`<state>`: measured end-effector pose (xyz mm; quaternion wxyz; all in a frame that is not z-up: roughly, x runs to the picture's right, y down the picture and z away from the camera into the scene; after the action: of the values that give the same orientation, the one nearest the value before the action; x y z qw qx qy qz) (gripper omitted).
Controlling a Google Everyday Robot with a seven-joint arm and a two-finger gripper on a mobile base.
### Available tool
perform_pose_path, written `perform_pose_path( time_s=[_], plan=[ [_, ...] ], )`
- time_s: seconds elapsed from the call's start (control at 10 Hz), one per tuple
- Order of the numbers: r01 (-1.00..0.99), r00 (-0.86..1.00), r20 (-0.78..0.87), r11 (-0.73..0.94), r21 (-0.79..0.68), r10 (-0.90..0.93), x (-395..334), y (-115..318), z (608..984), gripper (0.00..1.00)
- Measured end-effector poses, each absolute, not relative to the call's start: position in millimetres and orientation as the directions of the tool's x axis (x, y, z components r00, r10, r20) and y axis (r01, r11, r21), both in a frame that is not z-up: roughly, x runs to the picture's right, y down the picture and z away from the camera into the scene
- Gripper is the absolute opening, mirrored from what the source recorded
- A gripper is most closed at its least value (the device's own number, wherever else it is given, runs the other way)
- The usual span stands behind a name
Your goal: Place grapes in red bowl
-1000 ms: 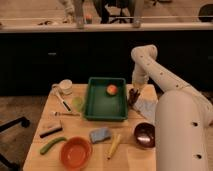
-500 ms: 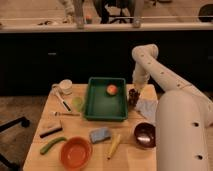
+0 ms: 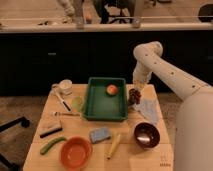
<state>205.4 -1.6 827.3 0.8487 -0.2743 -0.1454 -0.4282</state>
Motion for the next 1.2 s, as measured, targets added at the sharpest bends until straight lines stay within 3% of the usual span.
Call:
perform_pose_path(
  time_s=[0.7,1.2],
  plan=[
    [0.845,0.532,0.432,0.486,-0.223,-0.728,188,-4,778,0.0],
    [0.871,0.473,0.458,0.476,-0.119,-0.752,173,15,716,0.0]
  ],
)
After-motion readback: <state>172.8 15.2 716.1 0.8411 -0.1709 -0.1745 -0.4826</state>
